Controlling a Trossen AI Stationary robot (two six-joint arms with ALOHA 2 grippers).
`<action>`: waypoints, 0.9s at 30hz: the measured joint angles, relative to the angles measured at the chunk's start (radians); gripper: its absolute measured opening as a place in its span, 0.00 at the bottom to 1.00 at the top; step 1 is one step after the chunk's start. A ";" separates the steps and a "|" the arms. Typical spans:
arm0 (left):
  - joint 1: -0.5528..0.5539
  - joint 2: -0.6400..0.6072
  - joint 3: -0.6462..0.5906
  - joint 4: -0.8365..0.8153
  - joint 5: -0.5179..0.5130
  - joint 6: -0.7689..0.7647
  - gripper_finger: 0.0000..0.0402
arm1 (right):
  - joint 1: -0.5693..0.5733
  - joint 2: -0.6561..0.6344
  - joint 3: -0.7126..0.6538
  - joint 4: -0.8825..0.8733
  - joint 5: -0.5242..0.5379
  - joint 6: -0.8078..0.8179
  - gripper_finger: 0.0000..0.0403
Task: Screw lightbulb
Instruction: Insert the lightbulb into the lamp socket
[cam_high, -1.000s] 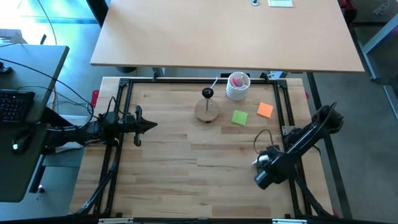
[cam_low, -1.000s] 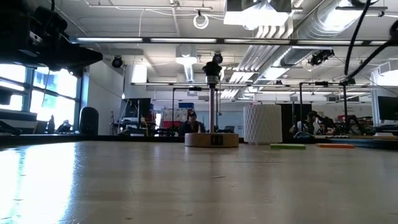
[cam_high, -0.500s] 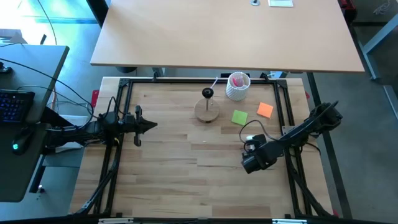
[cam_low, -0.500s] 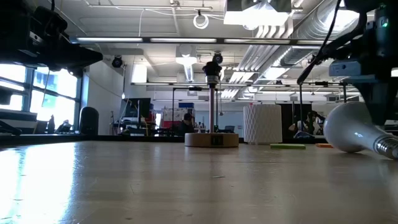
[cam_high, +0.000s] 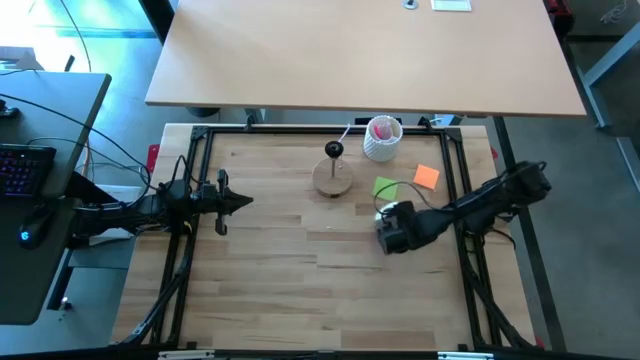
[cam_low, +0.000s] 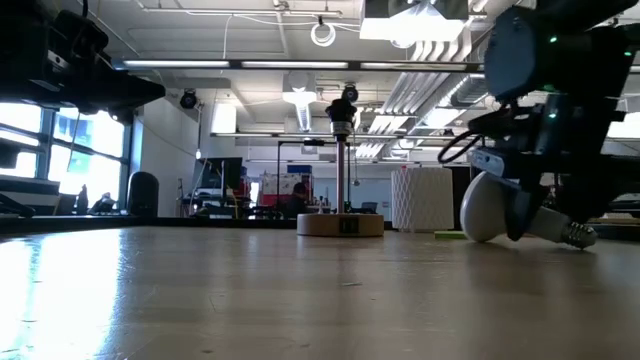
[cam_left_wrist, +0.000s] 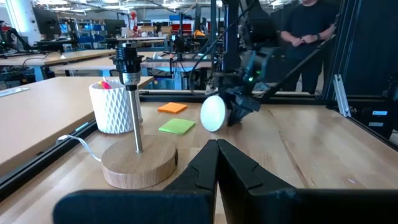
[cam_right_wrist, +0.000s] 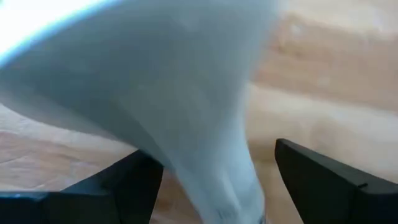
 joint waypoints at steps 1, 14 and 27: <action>0.000 0.000 0.000 0.000 0.000 0.000 0.00 | -0.021 0.000 0.000 0.005 0.000 -0.054 0.75; 0.000 0.000 0.000 0.000 0.000 0.000 0.00 | -0.211 0.000 0.001 0.169 0.000 -0.477 0.65; 0.000 0.000 0.000 0.000 0.000 0.000 0.00 | -0.191 -0.006 0.001 0.434 0.112 -0.570 0.35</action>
